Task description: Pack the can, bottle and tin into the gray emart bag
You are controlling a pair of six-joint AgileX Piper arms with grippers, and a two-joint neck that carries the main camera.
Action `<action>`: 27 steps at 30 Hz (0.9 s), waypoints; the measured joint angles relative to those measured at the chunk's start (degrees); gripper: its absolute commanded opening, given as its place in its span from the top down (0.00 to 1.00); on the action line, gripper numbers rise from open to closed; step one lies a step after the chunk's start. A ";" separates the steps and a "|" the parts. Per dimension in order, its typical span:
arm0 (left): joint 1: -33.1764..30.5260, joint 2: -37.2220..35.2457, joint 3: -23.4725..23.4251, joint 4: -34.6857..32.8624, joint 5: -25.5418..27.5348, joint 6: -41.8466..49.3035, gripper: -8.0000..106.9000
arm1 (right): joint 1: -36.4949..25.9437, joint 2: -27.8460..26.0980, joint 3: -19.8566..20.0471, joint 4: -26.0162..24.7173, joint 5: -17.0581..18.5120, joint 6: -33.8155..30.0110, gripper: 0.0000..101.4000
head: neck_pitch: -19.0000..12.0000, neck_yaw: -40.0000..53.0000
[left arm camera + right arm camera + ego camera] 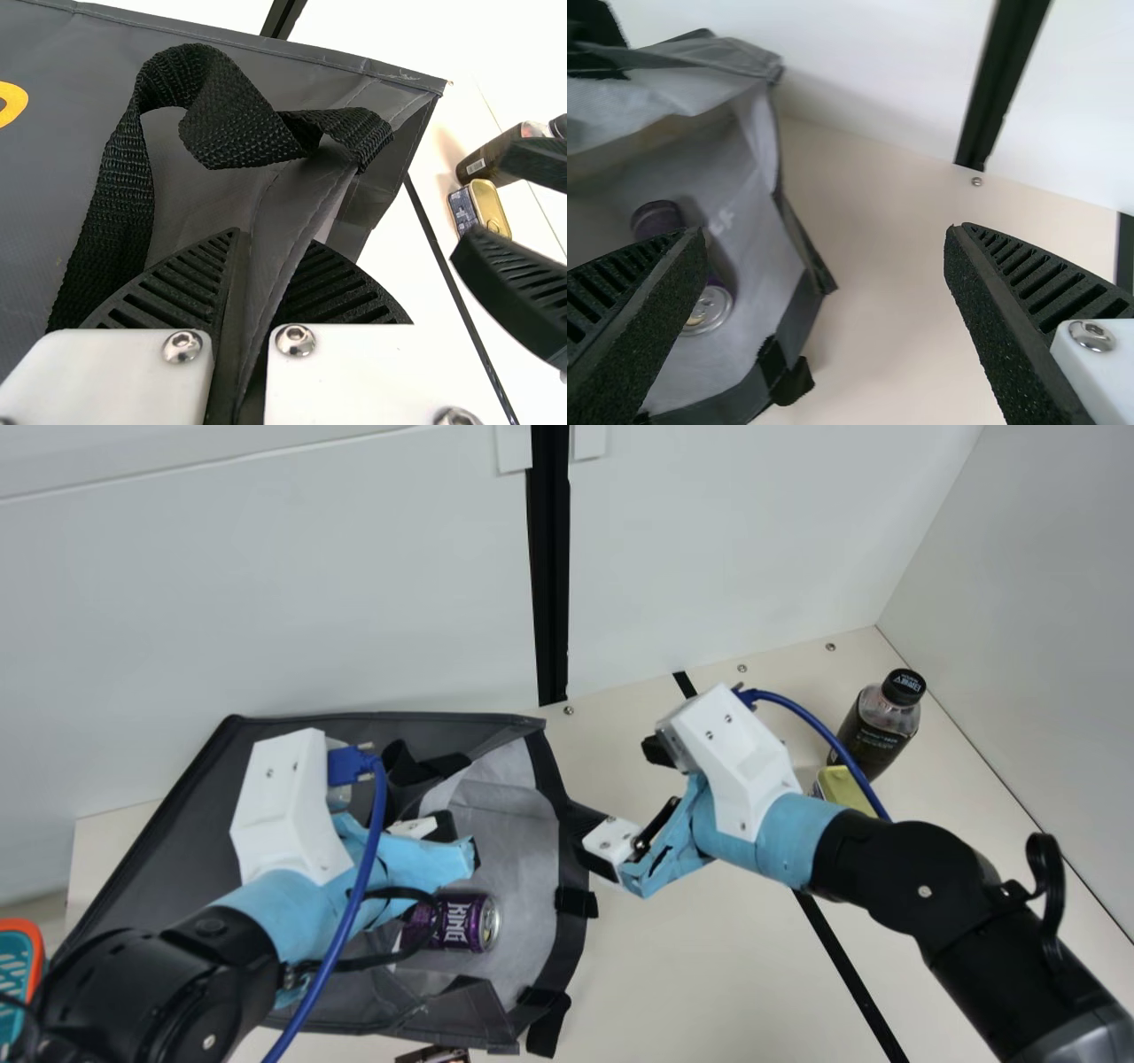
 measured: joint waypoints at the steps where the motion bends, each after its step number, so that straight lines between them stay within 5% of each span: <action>1: 0.00 0.00 0.00 0.00 0.00 0.00 0.84 | -0.40 -0.28 -0.07 -0.83 0.00 0.54 0.10 | 0.00 0.09; 27: 0.00 0.00 0.00 0.00 0.00 0.00 0.84 | -9.22 -5.86 -3.50 -26.75 2.88 23.86 0.10 | 0.00 0.00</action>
